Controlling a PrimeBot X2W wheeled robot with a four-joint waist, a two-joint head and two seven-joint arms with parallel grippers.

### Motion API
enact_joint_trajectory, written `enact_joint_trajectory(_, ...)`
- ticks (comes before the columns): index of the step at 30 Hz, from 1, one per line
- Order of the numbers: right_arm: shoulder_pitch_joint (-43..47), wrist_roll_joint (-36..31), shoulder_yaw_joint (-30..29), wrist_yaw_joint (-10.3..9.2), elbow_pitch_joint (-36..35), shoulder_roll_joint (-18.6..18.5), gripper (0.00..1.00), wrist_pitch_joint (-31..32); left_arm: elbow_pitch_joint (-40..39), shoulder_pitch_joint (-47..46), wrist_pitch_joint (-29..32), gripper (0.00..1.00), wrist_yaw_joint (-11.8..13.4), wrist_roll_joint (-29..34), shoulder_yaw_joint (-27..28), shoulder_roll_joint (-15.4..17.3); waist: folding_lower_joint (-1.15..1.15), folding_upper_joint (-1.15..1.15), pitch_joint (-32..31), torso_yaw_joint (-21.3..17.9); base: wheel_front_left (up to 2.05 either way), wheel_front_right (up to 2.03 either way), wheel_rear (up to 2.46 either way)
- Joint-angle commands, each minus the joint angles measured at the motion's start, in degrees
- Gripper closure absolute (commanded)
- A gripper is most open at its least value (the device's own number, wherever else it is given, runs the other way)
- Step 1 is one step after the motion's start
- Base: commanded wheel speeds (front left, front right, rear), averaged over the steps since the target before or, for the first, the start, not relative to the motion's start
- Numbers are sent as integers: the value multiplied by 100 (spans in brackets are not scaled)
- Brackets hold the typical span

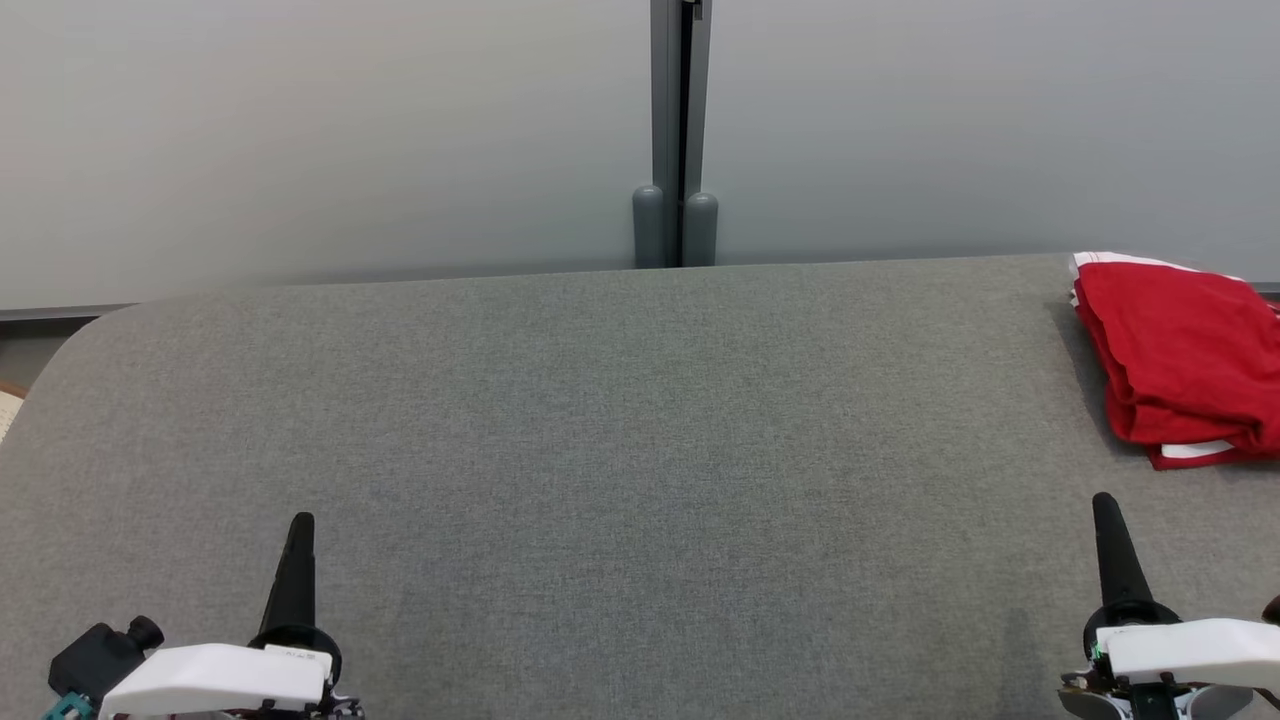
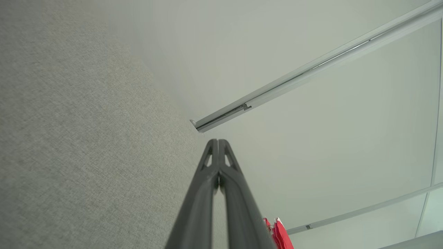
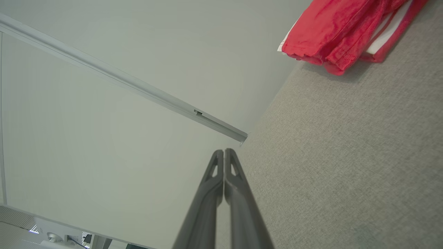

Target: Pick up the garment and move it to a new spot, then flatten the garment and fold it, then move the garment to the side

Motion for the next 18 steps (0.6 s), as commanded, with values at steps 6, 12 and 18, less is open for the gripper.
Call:
enact_joint_trajectory(6, -171, 432, -59, 1, -1, -33, 100, 114, 21, -229, 99, 100, -82, -397, 91, 41, 0, 0, 16, -13, 0, 0, 0)
enact_joint_trajectory(12, -217, 777, -105, 1, 24, -31, 100, 196, 74, -291, 184, 100, -119, -712, 145, 40, 0, 0, 33, -27, 0, 0, 0)
enact_joint_trajectory(18, -265, 1103, -150, 0, 44, -27, 100, 291, 125, -354, 268, 100, -160, -1009, 197, 36, 0, 0, 49, -41, 0, 0, 0)
